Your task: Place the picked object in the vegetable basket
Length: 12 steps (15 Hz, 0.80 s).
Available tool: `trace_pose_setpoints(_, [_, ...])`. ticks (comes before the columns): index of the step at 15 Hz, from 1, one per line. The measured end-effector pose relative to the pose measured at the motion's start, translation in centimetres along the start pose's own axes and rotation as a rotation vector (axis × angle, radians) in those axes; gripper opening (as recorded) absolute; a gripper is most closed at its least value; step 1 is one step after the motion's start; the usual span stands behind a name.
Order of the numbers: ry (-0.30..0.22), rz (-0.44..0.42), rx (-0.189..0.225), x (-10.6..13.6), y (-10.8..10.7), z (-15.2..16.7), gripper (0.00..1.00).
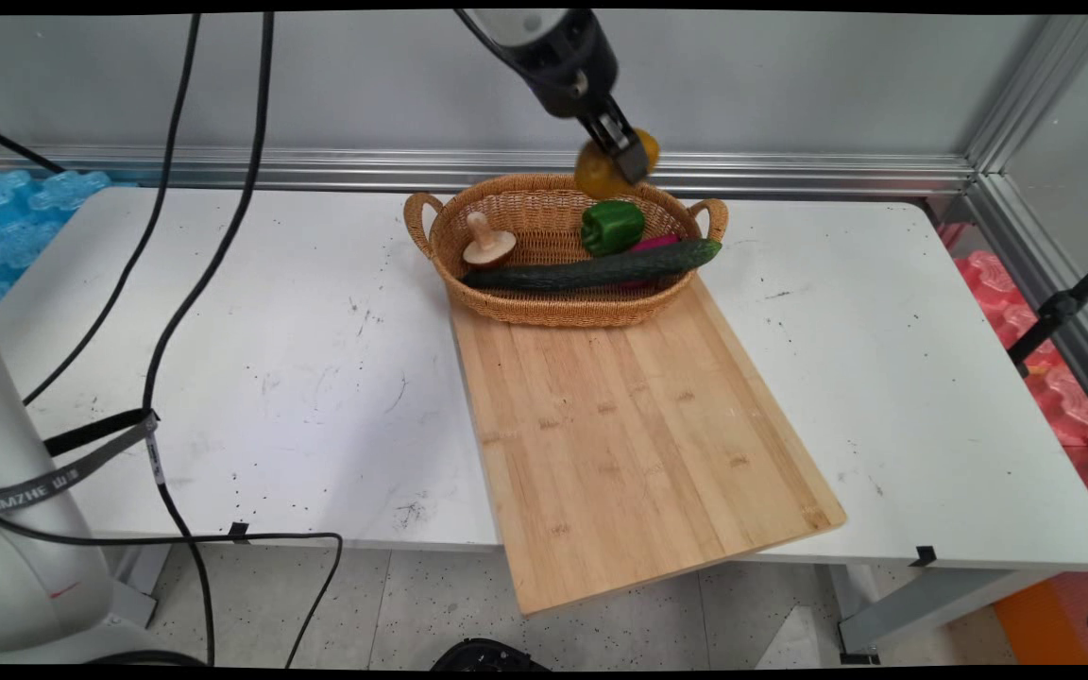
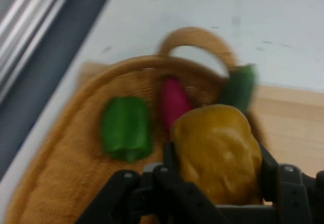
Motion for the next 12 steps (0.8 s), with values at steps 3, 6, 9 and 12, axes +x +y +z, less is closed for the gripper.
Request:
trace_pose_setpoints(3, [0.0,-0.098,0.063,-0.3,-2.9,0.3,0.0])
trace_pose_setpoints(6, [-0.006,-0.147,0.096,-0.7,-4.8,1.0,0.0])
trace_pose_setpoints(9, [-0.031,-0.16,0.107,-1.5,-6.6,2.6,0.0])
trace_pose_setpoints(12, [-0.05,-0.166,0.1,-2.1,-7.6,4.6,0.0])
